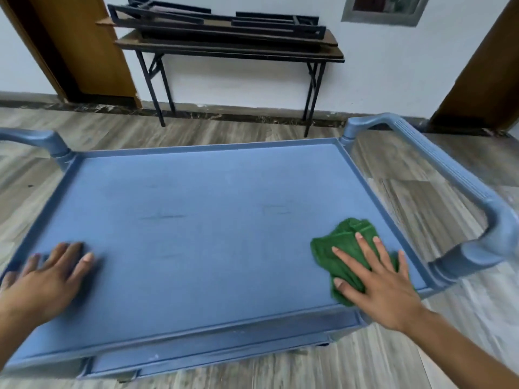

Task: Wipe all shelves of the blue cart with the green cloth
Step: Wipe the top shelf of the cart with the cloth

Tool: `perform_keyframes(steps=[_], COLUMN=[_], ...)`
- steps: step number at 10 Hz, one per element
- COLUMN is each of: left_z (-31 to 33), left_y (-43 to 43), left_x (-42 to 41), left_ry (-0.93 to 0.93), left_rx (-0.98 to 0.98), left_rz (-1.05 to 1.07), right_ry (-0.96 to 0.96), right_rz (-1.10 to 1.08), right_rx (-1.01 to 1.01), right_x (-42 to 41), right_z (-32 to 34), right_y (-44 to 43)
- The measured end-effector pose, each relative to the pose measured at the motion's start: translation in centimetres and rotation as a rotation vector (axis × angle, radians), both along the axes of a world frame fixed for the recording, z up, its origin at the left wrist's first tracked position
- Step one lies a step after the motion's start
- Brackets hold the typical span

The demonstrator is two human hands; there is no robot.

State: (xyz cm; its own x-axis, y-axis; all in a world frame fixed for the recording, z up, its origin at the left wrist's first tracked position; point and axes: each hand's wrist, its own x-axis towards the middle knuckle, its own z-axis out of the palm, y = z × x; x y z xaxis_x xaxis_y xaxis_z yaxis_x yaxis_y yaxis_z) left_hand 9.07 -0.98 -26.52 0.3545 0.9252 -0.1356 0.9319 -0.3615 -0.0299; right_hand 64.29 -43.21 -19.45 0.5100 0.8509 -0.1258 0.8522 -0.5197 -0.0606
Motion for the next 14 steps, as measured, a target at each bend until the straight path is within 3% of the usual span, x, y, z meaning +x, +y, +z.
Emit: perform_keyframes(steps=[1, 2, 4, 5, 7, 8, 10, 12, 14], left_z=[-5.1, -5.0, 1.1, 3.5, 5.6, 5.9, 6.0, 6.0, 4.3], left_y=[-4.1, -9.9, -15.7, -17.9, -20.1, -20.5, -21.7, -21.1, -20.7], left_x=[-3.4, -3.7, 1.5, 3.1, 5.0, 4.5, -0.9, -10.0, -11.4], left_ry=[0.041, 0.088, 0.061, 0.02, -0.284, -0.388, -0.931, -0.923, -0.957], left_rx=[0.086, 0.182, 0.087, 0.023, 0.101, 0.13, 0.037, 0.052, 0.072], left_rz=[-0.122, -0.195, -0.274, -0.047, 0.071, -0.032, -0.1, -0.084, -0.133], right_ry=[0.089, 0.105, 0.04, 0.06, 0.12, 0.134, 0.174, 0.122, 0.19], right_rz=[-0.04, -0.059, -0.166, -0.205, -0.066, 0.096, 0.315, 0.449, 0.535], right_rx=[0.066, 0.088, 0.088, 0.119, 0.378, 0.482, 0.504, 0.38, 0.552], right_x=[3.3, 3.4, 0.9, -2.1, -13.9, -22.7, -40.3, -52.8, -52.5], right_z=[-0.1, -0.6, -1.2, -1.2, -1.1, -1.7, -1.8, -1.2, -2.2], right_y=[-2.9, -3.6, -2.7, -1.8, 2.8, 6.2, 14.3, 21.5, 21.2])
